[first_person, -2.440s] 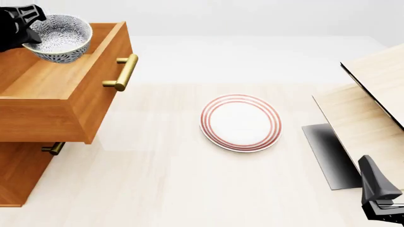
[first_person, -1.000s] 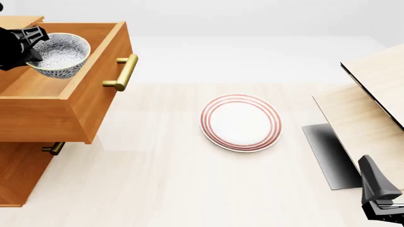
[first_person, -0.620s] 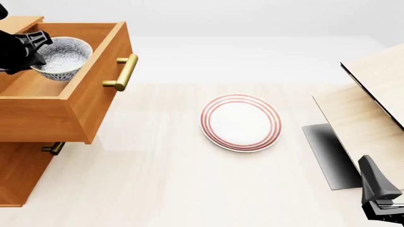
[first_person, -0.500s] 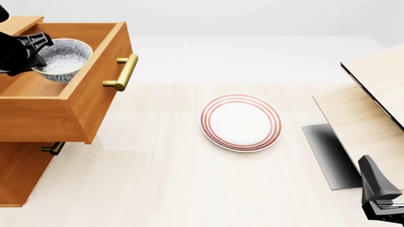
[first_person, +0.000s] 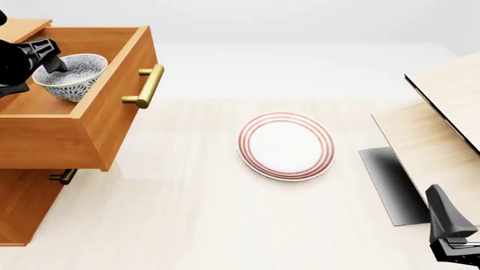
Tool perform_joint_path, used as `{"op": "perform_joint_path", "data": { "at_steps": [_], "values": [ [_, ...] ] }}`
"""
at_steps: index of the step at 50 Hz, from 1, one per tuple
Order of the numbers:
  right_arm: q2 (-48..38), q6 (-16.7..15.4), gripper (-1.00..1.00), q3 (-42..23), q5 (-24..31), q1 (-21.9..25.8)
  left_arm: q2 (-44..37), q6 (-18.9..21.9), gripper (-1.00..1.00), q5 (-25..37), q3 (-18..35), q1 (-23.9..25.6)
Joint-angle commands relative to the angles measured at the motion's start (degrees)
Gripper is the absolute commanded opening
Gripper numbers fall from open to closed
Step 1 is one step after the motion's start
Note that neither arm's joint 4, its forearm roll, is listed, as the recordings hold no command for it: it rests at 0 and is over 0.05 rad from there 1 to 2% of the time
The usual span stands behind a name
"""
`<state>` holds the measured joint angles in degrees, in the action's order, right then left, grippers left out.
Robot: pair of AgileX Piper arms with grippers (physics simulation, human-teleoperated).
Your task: Open the top drawer of the cabinet and put the bowl in it.
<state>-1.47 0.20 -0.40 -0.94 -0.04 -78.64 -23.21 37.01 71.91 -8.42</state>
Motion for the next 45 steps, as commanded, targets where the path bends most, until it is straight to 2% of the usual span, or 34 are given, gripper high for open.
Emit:
{"op": "perform_joint_path", "data": {
  "at_steps": [1,20,45],
  "values": [
    [0.32,-0.04,1.00,0.08,0.22,0.01,0.85,0.39,1.00,1.34,0.78,-0.13],
    [0.32,-0.04,1.00,0.08,0.22,0.01,3.63,1.36,1.00,4.99,2.07,0.58],
    [0.32,-0.04,1.00,0.08,0.22,0.01,10.23,3.40,1.00,8.83,0.74,1.47]
  ]
}}
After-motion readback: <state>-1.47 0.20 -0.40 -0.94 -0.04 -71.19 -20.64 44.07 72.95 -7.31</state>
